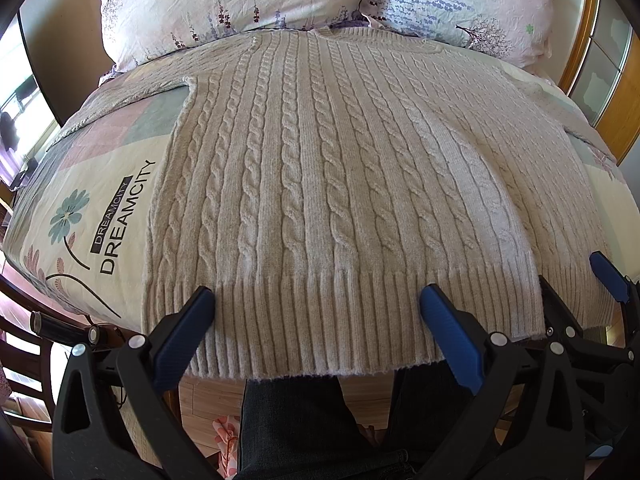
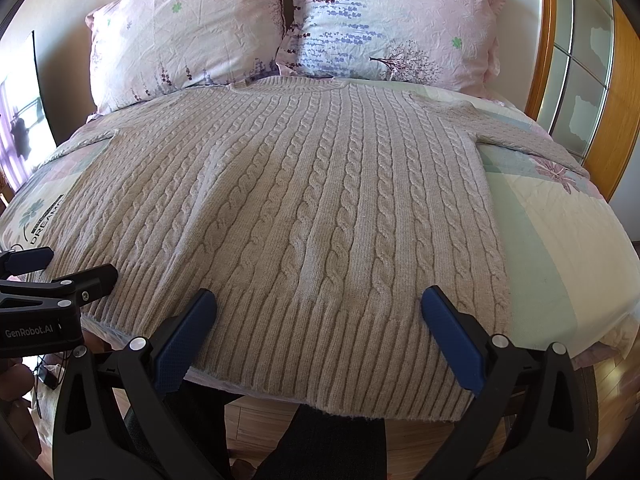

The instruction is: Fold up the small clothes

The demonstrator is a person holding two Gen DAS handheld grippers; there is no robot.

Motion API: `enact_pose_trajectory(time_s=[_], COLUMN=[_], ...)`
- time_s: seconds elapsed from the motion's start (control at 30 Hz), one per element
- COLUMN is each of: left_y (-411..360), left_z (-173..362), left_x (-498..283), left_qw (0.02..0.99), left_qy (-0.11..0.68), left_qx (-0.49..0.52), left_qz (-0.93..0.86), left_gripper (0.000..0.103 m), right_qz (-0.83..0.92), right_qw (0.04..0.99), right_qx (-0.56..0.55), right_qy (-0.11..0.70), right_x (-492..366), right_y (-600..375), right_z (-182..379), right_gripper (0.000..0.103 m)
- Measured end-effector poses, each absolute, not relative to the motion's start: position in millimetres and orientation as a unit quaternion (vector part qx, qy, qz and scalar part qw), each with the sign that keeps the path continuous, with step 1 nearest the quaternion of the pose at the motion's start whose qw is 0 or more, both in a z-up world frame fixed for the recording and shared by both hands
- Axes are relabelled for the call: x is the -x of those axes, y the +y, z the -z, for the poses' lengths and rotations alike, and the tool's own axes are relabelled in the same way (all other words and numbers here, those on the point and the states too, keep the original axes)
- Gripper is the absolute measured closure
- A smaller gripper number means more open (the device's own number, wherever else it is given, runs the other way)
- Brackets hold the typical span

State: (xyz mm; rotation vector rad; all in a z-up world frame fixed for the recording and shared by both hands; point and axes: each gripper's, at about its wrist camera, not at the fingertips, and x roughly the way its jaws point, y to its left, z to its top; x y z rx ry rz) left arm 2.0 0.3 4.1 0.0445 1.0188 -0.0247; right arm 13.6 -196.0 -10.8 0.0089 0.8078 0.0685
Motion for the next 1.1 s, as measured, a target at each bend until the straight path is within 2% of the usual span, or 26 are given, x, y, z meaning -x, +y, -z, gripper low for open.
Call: enact_pose_trajectory(time_s=[1.0, 1.1], left_y=[1.1, 0.9], left_z=[-3.2, -5.6], left_x=[-2.1, 1.5], left_qw=[0.874, 0.877], left_qy=[0.485, 0.479], left_qx=[-0.022, -0.029], left_qz=[0.011, 0.021], left_gripper=[0.002, 0.002], right_qz=[-0.042, -0.068], right_qw=[0.92, 0.923], right_qx=[-0.002, -0.027], right_qy=[0.389, 0.379], right_x=[-12.0, -22.0], right_y=[-195.3, -212.6], right_z=[11.6, -0.4], right_gripper=[0.001, 0.001])
